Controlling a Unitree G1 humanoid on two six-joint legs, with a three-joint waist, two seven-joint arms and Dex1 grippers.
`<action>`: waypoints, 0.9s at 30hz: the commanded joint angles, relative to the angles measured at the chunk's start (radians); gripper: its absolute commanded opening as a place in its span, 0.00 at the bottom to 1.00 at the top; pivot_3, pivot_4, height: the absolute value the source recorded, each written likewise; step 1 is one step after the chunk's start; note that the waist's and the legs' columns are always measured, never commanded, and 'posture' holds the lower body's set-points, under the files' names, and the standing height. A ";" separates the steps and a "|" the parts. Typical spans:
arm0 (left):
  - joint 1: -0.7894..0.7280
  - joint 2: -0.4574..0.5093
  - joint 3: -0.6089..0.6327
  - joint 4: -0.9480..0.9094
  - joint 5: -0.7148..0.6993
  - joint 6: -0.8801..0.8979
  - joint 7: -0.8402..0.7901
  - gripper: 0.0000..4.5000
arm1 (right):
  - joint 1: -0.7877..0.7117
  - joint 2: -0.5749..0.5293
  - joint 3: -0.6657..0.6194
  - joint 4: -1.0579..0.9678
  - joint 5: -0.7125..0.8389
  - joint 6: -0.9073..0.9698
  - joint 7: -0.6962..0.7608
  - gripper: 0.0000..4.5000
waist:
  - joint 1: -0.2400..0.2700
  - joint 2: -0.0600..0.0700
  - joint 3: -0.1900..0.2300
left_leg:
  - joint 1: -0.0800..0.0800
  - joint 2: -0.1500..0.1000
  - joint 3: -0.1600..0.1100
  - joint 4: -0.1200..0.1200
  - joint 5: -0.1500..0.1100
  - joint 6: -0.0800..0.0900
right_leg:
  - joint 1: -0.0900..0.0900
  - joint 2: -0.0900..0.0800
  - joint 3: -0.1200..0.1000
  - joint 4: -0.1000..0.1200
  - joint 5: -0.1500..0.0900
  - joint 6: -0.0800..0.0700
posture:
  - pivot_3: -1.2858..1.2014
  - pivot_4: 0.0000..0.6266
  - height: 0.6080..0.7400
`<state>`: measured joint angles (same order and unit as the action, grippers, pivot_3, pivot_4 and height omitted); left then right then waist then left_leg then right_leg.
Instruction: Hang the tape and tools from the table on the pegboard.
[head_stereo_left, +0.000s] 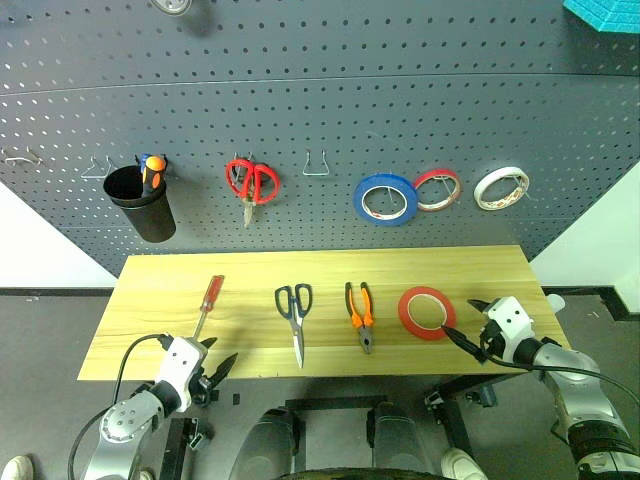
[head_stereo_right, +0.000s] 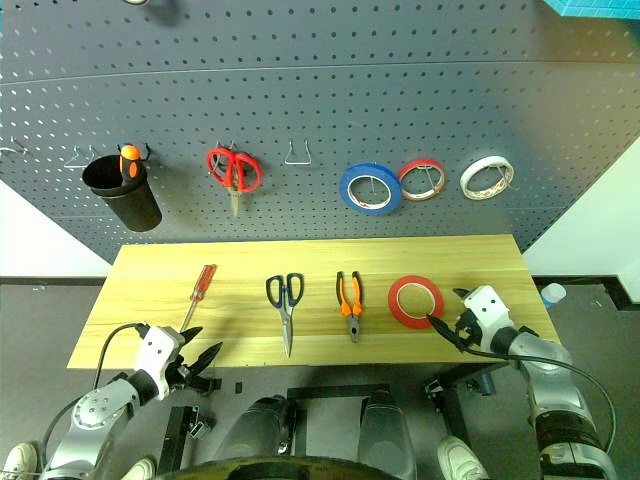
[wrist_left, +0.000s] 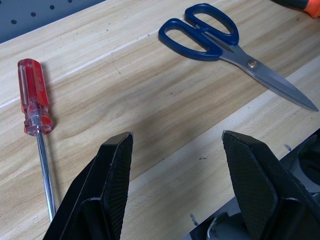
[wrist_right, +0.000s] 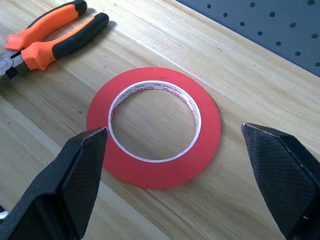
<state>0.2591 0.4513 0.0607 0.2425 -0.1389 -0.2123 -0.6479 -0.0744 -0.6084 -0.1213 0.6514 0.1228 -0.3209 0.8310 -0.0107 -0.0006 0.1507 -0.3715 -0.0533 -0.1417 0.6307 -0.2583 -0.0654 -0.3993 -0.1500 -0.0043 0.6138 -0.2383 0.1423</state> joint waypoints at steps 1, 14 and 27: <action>-0.002 0.002 0.004 -0.021 0.000 -0.011 0.001 0.66 | -0.005 -0.004 -0.009 0.022 0.004 -0.037 0.001 1.00 | 0.000 0.000 0.000 | 0.000 0.000 0.000 0.000 0.000 0.000 | 0.000 0.000 0.000 0.000 0.000 0.000 | 0.52 0.15 0.92; -0.003 0.005 0.003 -0.028 0.001 -0.007 0.000 0.66 | -0.018 -0.001 -0.002 0.079 -0.001 -0.083 0.004 1.00 | -0.001 0.000 0.000 | 0.000 0.000 0.000 0.000 0.000 0.000 | 0.000 0.000 0.000 0.000 0.000 -0.001 | 0.52 0.15 0.92; 0.005 0.008 0.006 -0.038 -0.001 -0.006 -0.001 0.66 | 0.011 0.004 0.008 -0.058 0.007 -0.012 0.001 1.00 | 0.000 0.000 0.000 | 0.000 0.000 0.000 0.000 0.000 0.000 | 0.000 0.000 0.000 0.000 0.000 0.000 | 0.52 0.15 0.92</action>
<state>0.2607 0.4513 0.0599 0.2328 -0.1389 -0.2104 -0.6479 -0.0719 -0.6074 -0.1179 0.6356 0.1223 -0.3397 0.8319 -0.0104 -0.0005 0.1506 -0.3715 -0.0533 -0.1418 0.6307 -0.2583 -0.0654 -0.3992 -0.1500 -0.0042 0.6139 -0.2379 0.1427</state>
